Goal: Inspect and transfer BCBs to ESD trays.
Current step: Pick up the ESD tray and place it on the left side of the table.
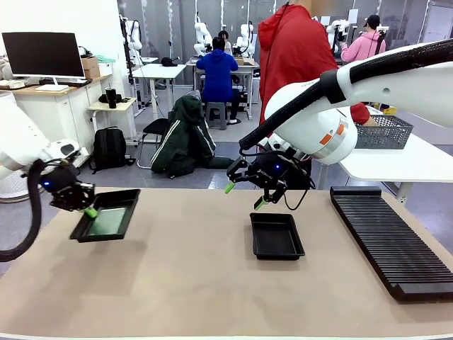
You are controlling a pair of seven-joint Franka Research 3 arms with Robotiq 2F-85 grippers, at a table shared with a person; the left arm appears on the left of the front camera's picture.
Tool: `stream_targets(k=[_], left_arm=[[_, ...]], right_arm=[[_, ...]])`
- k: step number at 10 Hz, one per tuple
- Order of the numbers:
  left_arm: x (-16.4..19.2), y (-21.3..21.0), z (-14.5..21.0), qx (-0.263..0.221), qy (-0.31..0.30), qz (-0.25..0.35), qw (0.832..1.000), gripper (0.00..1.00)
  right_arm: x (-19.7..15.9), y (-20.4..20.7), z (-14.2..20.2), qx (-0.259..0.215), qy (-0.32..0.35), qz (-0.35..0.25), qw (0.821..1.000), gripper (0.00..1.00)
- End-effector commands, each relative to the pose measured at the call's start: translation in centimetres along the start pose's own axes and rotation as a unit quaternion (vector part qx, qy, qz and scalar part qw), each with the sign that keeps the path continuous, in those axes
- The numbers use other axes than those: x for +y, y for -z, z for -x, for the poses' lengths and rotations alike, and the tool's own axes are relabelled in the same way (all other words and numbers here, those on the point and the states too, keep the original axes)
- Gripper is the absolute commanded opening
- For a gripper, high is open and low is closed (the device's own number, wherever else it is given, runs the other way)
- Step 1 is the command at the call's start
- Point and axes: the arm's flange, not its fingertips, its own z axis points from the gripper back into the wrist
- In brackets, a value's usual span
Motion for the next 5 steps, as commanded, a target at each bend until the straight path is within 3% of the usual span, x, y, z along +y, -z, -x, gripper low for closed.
stream_targets(k=[1,5], left_arm=[[2.3,-0.9,0.7,0.007,0.001,-0.026,1.000,0.03],[6.1,-1.0,0.9,0.021,0.001,-0.052,0.998,0.03]], right_arm=[[0.1,0.0,0.0,-0.003,0.007,0.008,1.000,1.00],[0.1,0.0,0.0,-0.003,0.007,0.008,1.000,1.00]])
